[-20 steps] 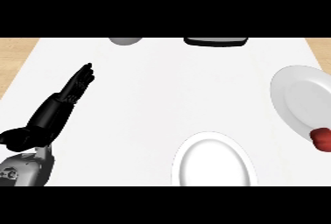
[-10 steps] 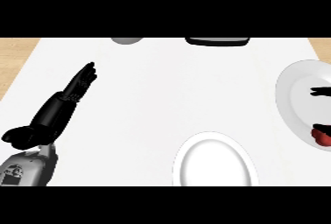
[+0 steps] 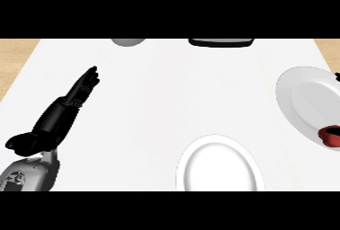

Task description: Pick the bell pepper from the plate and place it in the plate

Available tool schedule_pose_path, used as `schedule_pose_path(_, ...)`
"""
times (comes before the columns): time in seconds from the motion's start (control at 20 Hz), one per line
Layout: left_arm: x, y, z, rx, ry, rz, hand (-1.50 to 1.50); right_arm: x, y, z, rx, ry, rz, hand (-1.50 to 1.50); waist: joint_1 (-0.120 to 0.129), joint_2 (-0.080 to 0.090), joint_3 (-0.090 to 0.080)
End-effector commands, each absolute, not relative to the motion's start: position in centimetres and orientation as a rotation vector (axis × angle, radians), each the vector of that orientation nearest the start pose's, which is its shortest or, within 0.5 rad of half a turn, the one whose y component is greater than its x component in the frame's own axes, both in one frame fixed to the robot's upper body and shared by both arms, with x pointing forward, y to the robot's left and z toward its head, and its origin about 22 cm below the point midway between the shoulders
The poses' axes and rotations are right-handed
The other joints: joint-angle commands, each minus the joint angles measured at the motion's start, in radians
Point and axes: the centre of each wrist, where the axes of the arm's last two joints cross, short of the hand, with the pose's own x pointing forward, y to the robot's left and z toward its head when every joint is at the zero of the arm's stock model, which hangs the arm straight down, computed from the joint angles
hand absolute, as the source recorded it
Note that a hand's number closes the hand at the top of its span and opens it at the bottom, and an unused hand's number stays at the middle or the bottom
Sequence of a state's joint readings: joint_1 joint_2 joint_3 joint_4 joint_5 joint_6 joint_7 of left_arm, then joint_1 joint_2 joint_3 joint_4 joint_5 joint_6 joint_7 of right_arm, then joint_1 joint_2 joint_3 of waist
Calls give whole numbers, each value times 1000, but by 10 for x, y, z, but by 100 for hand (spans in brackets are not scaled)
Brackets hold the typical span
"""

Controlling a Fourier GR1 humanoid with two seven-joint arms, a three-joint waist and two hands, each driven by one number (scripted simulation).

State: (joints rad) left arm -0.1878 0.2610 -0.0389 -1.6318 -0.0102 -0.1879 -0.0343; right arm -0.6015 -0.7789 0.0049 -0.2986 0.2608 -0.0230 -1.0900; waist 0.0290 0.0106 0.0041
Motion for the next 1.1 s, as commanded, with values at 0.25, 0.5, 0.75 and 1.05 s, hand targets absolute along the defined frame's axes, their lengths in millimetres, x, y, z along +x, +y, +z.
schedule_pose_path(0.25,282,256,85,10,-1786,-467,0,298,-520,53,-126,-1869,553,-150,-10,-5,1)
schedule_pose_path(0.5,283,261,73,12,-1782,-459,0,288,-543,81,-18,-1845,456,-150,-15,4,2)
schedule_pose_path(0.75,282,256,80,14,-1794,-445,0,272,-561,96,23,-1860,430,-150,-23,1,5)
schedule_pose_path(1.05,278,268,81,4,-1788,-464,0,261,-576,122,-14,-1850,426,-150,-5,6,8)
